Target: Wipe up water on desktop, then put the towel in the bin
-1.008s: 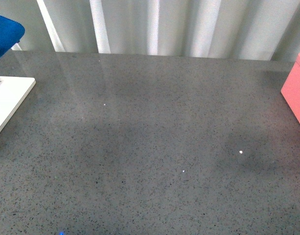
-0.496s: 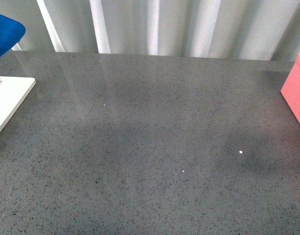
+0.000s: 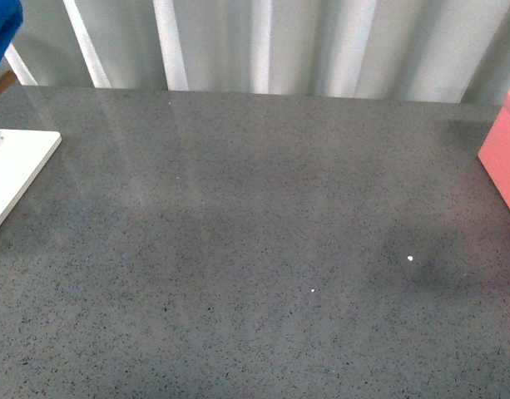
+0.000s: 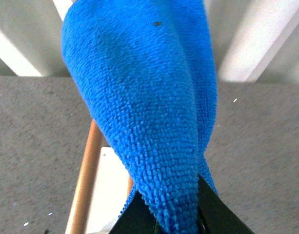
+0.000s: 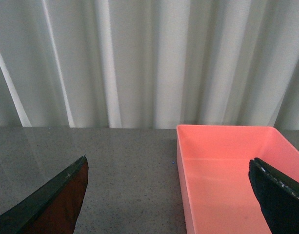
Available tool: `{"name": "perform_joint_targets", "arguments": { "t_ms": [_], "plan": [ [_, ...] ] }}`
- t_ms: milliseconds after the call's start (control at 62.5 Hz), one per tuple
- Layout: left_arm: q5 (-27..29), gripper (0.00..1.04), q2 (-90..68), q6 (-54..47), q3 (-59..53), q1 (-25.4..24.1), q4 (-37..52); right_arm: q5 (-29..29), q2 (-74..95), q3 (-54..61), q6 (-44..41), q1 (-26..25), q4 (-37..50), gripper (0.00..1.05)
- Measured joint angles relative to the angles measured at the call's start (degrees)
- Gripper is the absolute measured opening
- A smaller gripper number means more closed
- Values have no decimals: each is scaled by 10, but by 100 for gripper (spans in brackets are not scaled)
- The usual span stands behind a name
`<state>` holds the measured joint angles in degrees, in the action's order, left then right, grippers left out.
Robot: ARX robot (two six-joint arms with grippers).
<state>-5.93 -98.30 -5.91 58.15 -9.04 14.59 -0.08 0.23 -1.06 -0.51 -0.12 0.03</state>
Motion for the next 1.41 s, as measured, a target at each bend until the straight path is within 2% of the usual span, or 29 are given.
{"name": "perform_joint_targets", "arguments": {
  "t_ms": [160, 432, 688, 1024, 1056, 1088, 1120, 1168, 1216, 1280, 1359, 1407],
  "plan": [
    [-40, 5, 50, 68, -18, 38, 11, 0, 0, 0, 0, 0, 0, 98],
    [-179, 5, 153, 142, -59, 132, 30, 0, 0, 0, 0, 0, 0, 98],
    [-161, 5, 152, 170, -66, 208, 48, 0, 0, 0, 0, 0, 0, 98],
    [-141, 5, 132, 170, -66, 228, 57, 2, 1, 0, 0, 0, -1, 98],
    [-141, 5, 132, 170, -66, 228, 57, 36, 26, -19, 28, 3, -51, 98],
    [-140, 5, 132, 170, -66, 228, 57, 47, 69, -43, 60, -3, -94, 98],
    [-140, 5, 132, 170, -66, 228, 57, 46, 120, -60, 80, -19, -100, 98],
    [-139, 5, 132, 170, -66, 228, 57, 20, 202, -85, 99, -47, -64, 98],
    [-140, 5, 132, 170, -66, 228, 57, -41, 265, -109, 117, -71, -25, 98],
    [-140, 5, 131, 170, -66, 229, 57, -153, 363, -151, 133, -98, 48, 98],
    [-140, 5, 131, 170, -66, 229, 57, -268, 451, -188, 151, -106, 114, 98],
    [-139, 5, 131, 170, -66, 229, 57, -381, 542, -211, 186, -92, 198, 98]
  ]
}}
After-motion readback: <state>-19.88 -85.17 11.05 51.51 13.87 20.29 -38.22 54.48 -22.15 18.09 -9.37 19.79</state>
